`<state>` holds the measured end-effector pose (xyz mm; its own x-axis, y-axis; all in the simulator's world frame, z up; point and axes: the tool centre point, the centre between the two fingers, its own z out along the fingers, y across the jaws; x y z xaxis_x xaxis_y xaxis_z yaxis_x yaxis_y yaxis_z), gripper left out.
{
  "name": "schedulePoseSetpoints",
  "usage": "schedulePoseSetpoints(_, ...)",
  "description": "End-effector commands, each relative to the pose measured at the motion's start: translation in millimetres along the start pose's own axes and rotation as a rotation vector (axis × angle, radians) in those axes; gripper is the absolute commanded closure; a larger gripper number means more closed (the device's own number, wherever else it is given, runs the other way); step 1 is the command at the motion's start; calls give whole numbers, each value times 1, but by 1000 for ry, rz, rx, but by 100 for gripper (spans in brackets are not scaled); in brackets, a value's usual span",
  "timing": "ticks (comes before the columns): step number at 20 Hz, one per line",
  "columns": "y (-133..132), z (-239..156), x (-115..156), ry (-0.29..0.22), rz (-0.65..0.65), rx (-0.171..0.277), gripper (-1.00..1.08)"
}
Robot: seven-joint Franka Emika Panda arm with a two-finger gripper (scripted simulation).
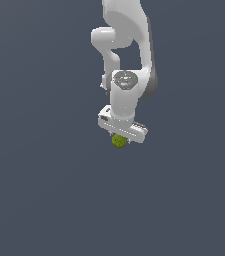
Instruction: Pick up the object and move it to a goal position.
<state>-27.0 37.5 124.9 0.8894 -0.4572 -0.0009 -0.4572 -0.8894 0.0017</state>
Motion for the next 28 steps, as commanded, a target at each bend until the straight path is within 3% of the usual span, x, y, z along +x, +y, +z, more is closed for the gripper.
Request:
schedulePoseSetpoints(1,-27,-19,-6,2,1,0,108)
schedulePoseSetpoints(15,-162,-108,-35,1,1,1,108)
schedulePoseSetpoints(21,-192,-127,-40,1,1,2,108)
schedulePoseSetpoints(28,-208,-137,-42,1,1,2,108)
